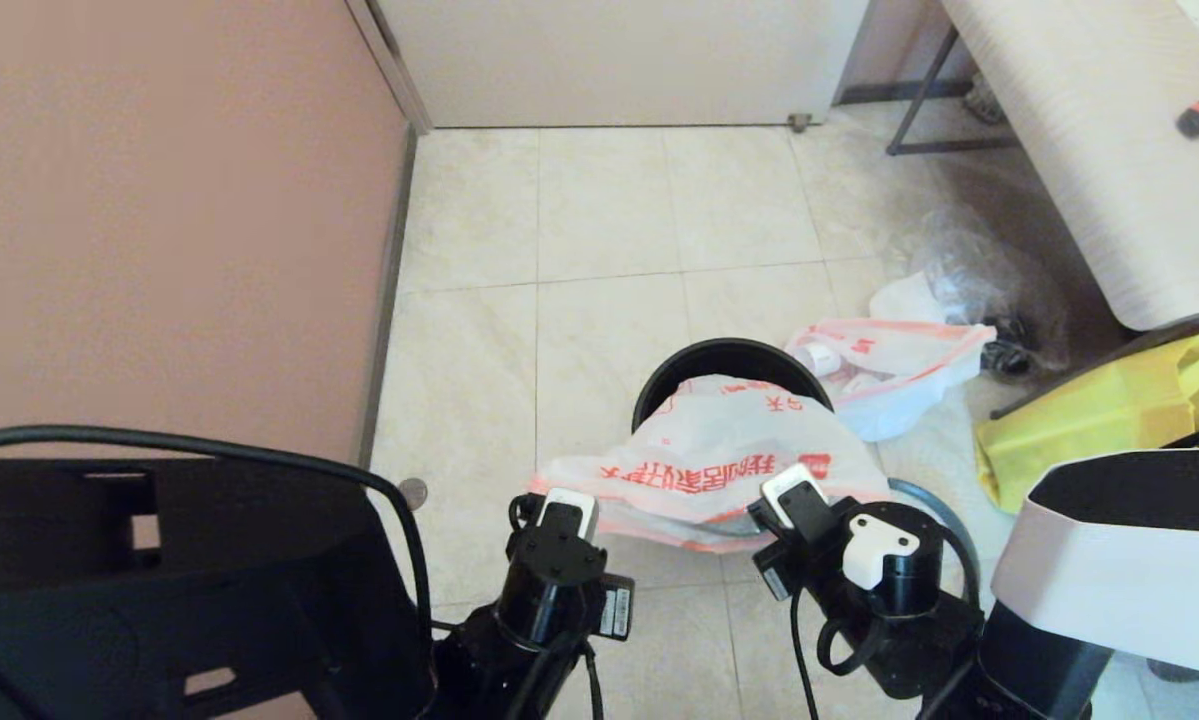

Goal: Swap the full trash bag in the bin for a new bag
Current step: Put the new garbage bag on the trash can

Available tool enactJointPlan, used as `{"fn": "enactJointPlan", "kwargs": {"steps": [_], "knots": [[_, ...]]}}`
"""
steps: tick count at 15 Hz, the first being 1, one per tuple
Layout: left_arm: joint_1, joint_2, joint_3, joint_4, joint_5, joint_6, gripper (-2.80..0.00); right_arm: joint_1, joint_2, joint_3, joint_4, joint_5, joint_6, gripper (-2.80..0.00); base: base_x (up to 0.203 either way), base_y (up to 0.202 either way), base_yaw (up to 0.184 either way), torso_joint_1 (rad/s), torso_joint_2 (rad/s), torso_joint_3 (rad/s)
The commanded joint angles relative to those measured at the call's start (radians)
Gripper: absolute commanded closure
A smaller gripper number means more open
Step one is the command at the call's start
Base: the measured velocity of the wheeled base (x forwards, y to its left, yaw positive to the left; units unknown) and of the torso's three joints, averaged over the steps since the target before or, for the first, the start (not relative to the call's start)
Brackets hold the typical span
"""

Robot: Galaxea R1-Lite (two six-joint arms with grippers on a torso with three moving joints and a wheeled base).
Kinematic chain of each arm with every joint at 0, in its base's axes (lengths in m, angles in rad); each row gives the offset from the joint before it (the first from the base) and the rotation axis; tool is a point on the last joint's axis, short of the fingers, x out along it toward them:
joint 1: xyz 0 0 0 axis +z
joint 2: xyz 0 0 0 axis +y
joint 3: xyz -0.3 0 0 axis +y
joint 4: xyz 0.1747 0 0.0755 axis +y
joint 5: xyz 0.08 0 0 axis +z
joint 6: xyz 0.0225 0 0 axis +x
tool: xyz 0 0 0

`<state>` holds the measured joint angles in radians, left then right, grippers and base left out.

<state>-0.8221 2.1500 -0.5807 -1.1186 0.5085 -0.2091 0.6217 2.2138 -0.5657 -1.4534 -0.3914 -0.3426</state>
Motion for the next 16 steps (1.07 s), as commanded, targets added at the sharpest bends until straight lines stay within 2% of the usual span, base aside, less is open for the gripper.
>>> {"fn": "enactJointPlan", "kwargs": {"steps": [1,3,5,7,10,11,16], "knots": [[-0.011,0.017,-0.082,0.021,0.005,-0.002,0.00,-0.019,0.010,-0.031,-0.010,0.000,-0.002,0.00,0.000,0.000,0.000,0.000,0.00,0.000],[-0.037,0.020,-0.178,0.152,0.008,-0.010,0.00,-0.031,0.008,-0.046,-0.011,0.003,-0.001,0.00,0.000,0.000,0.000,0.000,0.00,0.000],[-0.065,0.010,-0.218,0.296,0.011,-0.049,0.00,-0.031,-0.012,-0.015,-0.022,0.005,0.000,0.00,0.000,0.000,0.000,0.000,0.00,0.000],[-0.072,0.003,-0.212,0.383,0.012,-0.142,0.00,-0.028,-0.014,0.020,-0.062,0.005,0.001,0.00,0.000,0.000,0.000,0.000,0.00,0.000],[-0.062,-0.008,-0.170,0.395,0.012,-0.170,0.00,0.025,-0.020,0.108,-0.068,0.005,0.039,0.00,0.000,0.000,0.000,0.000,0.00,0.000],[-0.060,-0.013,-0.159,0.396,0.012,-0.200,0.00,0.038,0.016,0.118,-0.069,0.005,0.050,0.00,0.000,0.000,0.000,0.000,0.00,0.000],[-0.029,-0.021,-0.164,0.395,0.011,-0.203,0.00,0.040,0.136,0.056,-0.069,0.008,0.058,0.00,0.000,0.000,0.000,0.000,0.00,0.000]]}}
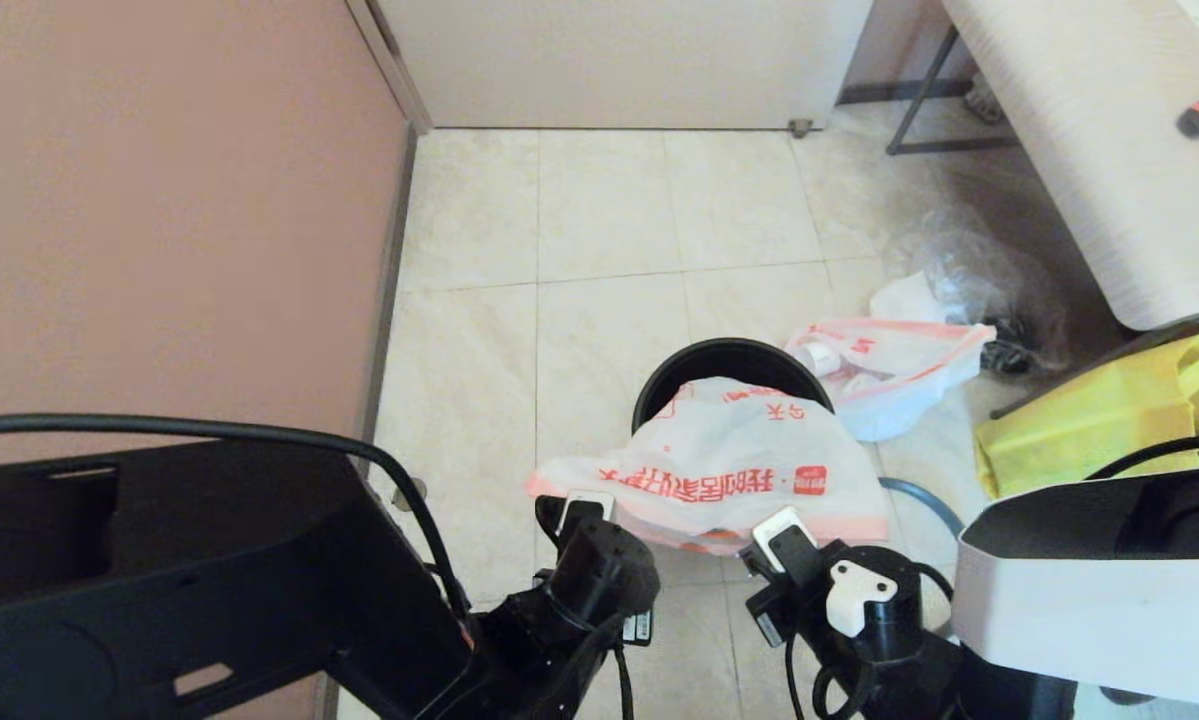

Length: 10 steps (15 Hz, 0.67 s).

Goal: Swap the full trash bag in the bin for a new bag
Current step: Put the new garbage bag on the trash can

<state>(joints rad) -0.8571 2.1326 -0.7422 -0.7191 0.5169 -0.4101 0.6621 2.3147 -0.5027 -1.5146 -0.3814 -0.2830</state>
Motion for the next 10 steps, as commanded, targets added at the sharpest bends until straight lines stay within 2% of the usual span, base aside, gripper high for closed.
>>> {"fn": "enactJointPlan", "kwargs": {"steps": [1,4,10], "knots": [[0.020,-0.003,-0.003,-0.006,0.000,-0.003,0.00,-0.009,0.050,-0.026,-0.006,-0.003,-0.007,0.00,0.000,0.000,0.000,0.000,0.00,0.000],[0.038,-0.005,-0.001,-0.006,-0.006,-0.011,0.00,-0.046,0.060,-0.113,-0.004,-0.007,-0.054,0.00,0.000,0.000,0.000,0.000,0.00,0.000],[0.038,-0.010,0.004,-0.006,-0.006,-0.029,0.00,-0.019,-0.018,-0.054,-0.010,-0.014,-0.050,0.00,0.000,0.000,0.000,0.000,0.00,0.000]]}}
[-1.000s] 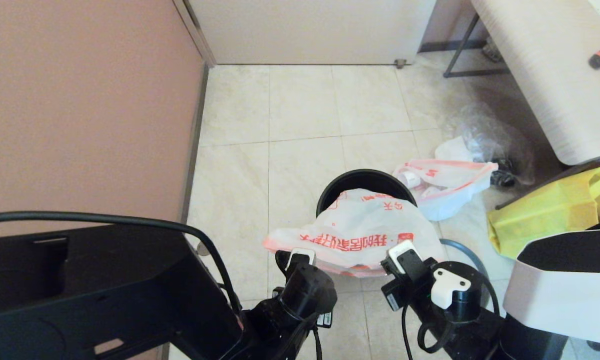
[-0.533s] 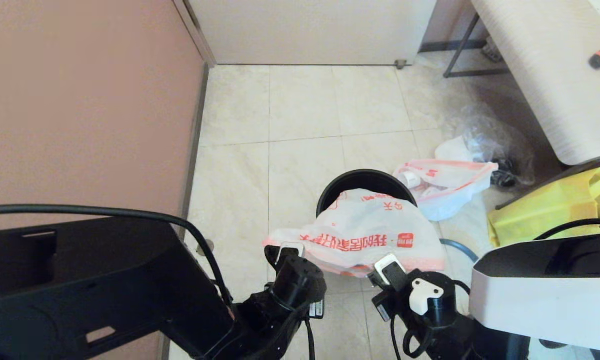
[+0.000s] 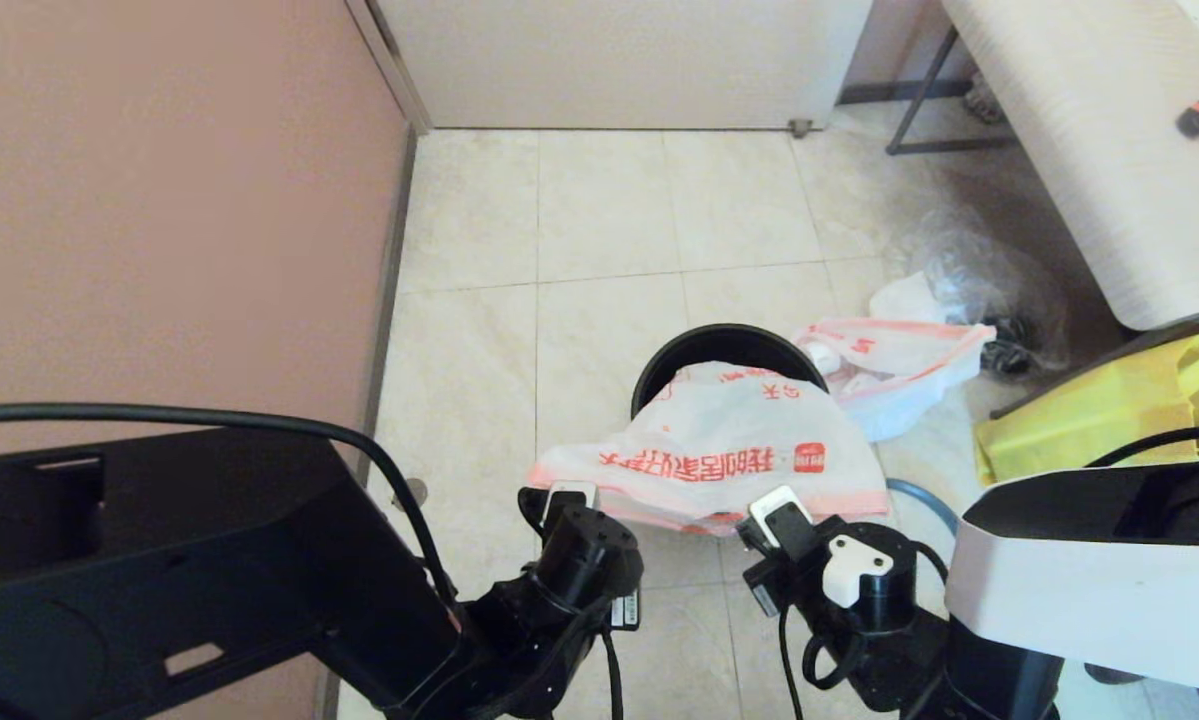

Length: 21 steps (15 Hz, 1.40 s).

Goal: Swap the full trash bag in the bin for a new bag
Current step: Put the new garbage bag on the trash can

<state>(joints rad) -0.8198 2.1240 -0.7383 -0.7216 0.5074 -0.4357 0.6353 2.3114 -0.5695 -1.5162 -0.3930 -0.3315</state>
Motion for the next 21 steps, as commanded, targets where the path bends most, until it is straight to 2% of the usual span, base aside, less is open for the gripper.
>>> {"fn": "enactJointPlan", "kwargs": {"steps": [1,4,6,8,13,16,21], "knots": [[0.002,0.001,0.000,-0.004,0.003,-0.003,0.00,0.003,-0.012,0.007,-0.009,-0.003,-0.001,0.00,0.000,0.000,0.000,0.000,0.00,0.000],[0.004,0.000,0.000,-0.009,0.002,-0.005,0.00,-0.005,-0.011,-0.024,-0.009,-0.003,-0.001,0.00,0.000,0.000,0.000,0.000,0.00,0.000],[0.002,0.007,-0.001,-0.060,0.000,-0.003,0.00,-0.013,-0.014,-0.068,-0.012,-0.001,-0.001,0.00,0.000,0.000,0.000,0.000,0.00,0.000],[0.002,0.014,-0.010,-0.073,-0.033,-0.004,0.00,-0.017,-0.012,-0.100,-0.014,-0.001,0.001,0.00,0.000,0.000,0.000,0.000,0.00,0.000],[0.001,0.027,-0.075,-0.069,-0.038,-0.014,0.00,-0.036,-0.059,-0.101,-0.014,-0.003,0.031,0.00,0.000,0.000,0.000,0.000,0.00,0.000],[-0.017,0.052,-0.166,0.002,-0.038,-0.017,0.00,-0.063,-0.111,-0.101,-0.014,-0.003,0.047,0.00,0.000,0.000,0.000,0.000,0.00,0.000],[-0.023,0.107,-0.315,0.162,-0.034,-0.070,0.00,-0.071,-0.129,-0.113,-0.014,0.001,0.047,0.00,0.000,0.000,0.000,0.000,0.00,0.000]]}}
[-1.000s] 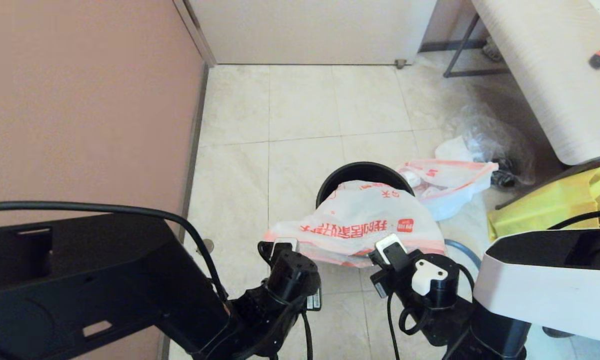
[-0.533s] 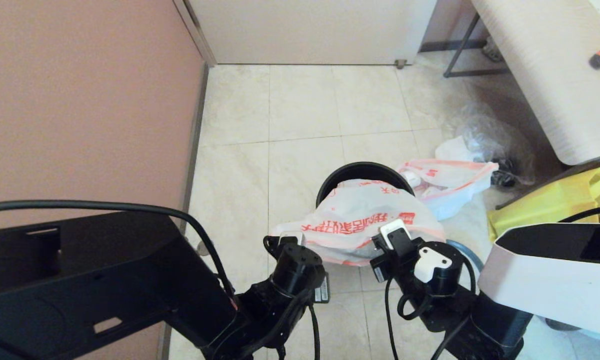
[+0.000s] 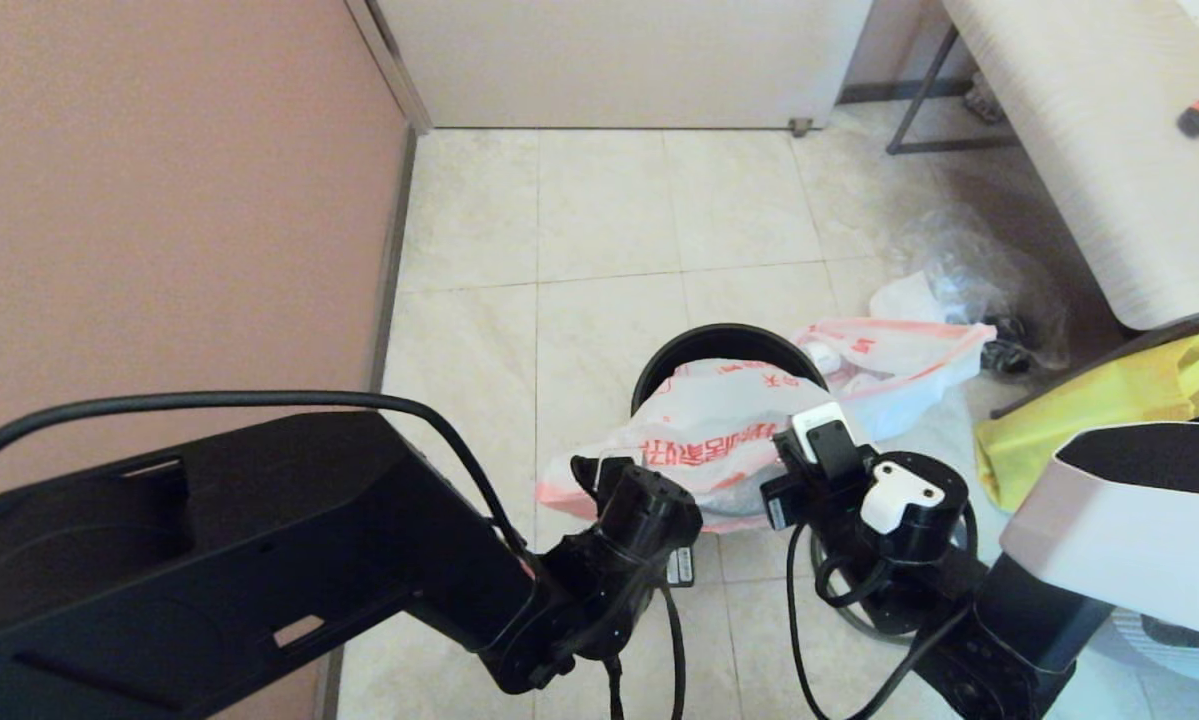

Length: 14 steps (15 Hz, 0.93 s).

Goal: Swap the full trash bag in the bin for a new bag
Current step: Put the new garbage bag on the trash can

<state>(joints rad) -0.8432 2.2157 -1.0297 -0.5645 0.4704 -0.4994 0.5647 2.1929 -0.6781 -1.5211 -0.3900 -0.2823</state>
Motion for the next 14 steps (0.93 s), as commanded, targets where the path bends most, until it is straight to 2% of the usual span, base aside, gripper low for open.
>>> {"fn": "enactJointPlan", "kwargs": {"steps": [1,2,3,8,10,12,14], "knots": [[0.001,0.010,-0.036,0.011,0.005,-0.008,0.00,-0.005,-0.022,-0.011,-0.009,0.001,-0.002,0.00,0.000,0.000,0.000,0.000,0.00,0.000],[0.000,0.000,-0.040,0.012,0.006,-0.007,0.00,-0.010,-0.025,-0.011,-0.009,0.003,-0.003,0.00,0.000,0.000,0.000,0.000,0.00,0.000],[0.000,-0.004,-0.044,0.012,0.005,-0.007,-2.80,-0.014,-0.027,-0.011,-0.009,0.003,-0.003,0.00,0.000,0.000,0.000,0.000,0.00,0.000],[0.015,-0.008,-0.059,0.007,0.024,-0.004,-2.80,-0.028,-0.055,0.049,-0.009,-0.001,0.003,0.00,0.000,0.000,0.000,0.000,0.00,0.000],[0.004,-0.037,-0.030,0.011,0.040,-0.004,-2.80,-0.029,-0.074,0.081,-0.009,-0.003,0.004,0.00,0.000,0.000,0.000,0.000,0.00,0.000],[-0.007,-0.038,0.032,-0.002,0.139,-0.010,-2.80,-0.031,-0.082,0.098,-0.009,-0.006,0.003,0.00,0.000,0.000,0.000,0.000,0.00,0.000],[0.029,-0.020,0.048,-0.006,0.157,-0.017,-2.80,-0.029,-0.090,0.126,-0.009,-0.019,0.003,0.00,0.000,0.000,0.000,0.000,0.00,0.000]]}}
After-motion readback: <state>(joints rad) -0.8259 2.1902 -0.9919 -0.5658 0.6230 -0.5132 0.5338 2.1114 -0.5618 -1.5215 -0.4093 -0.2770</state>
